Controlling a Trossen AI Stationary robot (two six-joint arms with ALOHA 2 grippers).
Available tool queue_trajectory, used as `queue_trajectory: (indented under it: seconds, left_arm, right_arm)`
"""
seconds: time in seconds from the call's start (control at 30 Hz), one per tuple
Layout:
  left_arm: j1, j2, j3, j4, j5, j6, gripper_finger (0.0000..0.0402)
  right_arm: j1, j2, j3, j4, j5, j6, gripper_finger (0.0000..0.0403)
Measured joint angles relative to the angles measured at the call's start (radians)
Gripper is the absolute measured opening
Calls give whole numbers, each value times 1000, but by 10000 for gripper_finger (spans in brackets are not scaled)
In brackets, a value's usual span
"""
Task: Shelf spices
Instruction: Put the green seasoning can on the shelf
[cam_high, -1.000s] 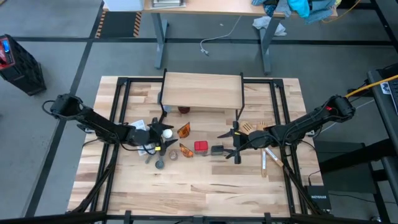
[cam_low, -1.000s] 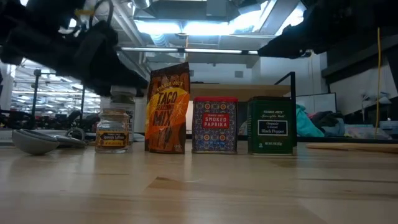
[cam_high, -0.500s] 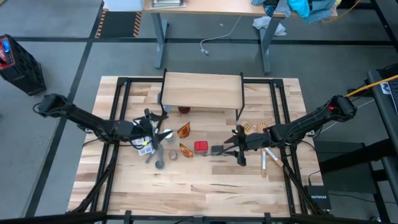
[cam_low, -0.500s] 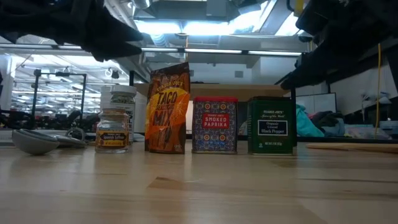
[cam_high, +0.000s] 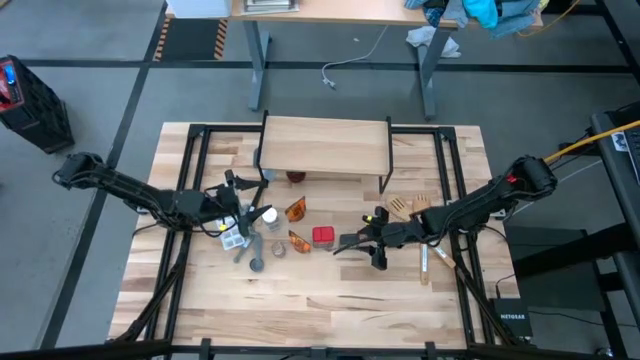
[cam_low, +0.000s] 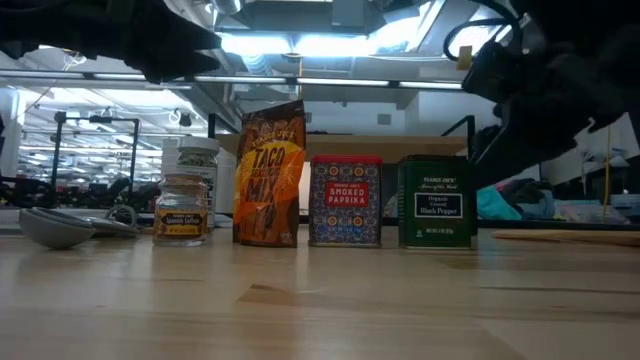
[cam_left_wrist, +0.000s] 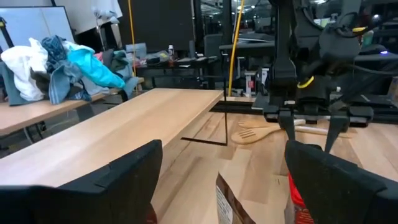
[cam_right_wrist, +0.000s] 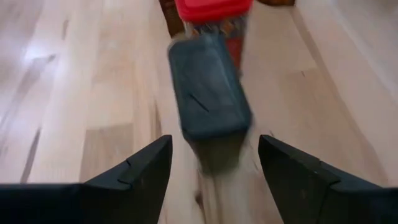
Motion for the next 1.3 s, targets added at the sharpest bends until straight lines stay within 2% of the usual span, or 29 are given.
queue_trajectory:
  seconds: [0.17, 0.4, 0.53, 0.63, 0.73, 0.77, 0.93, 1.03, 1.3]
  left_arm:
    - [0, 0, 0, -19, 0, -3, 331]
    - [0, 0, 0, -54, 0, -32, 331]
    - [0, 0, 0, -52, 0, -32, 331]
    - [0, 0, 0, -51, 0, -32, 331]
    - [-1, 0, 0, -51, 0, -32, 331]
    - [-1, 0, 0, -49, 0, -32, 331]
    - [-1, 0, 0, -49, 0, -35, 331]
    - [-1, 0, 0, -49, 0, -35, 331]
    - [-1, 0, 0, -50, 0, -35, 331]
  right_arm:
    - [0, 97, 0, 145, 2, -49, 246]
    - [-1, 229, 0, 318, 62, -53, 245]
    - [-1, 274, 0, 384, 79, -53, 223]
    - [0, 275, 0, 387, 112, -54, 176]
    - [-1, 271, 0, 392, 149, -79, 112]
    - [-1, 271, 0, 405, 157, -98, 106]
    - [-1, 270, 0, 493, 159, -195, 107]
    - [-1, 250, 4, 525, 197, -238, 107]
    - [-5, 91, 16, 482, 325, -419, 107]
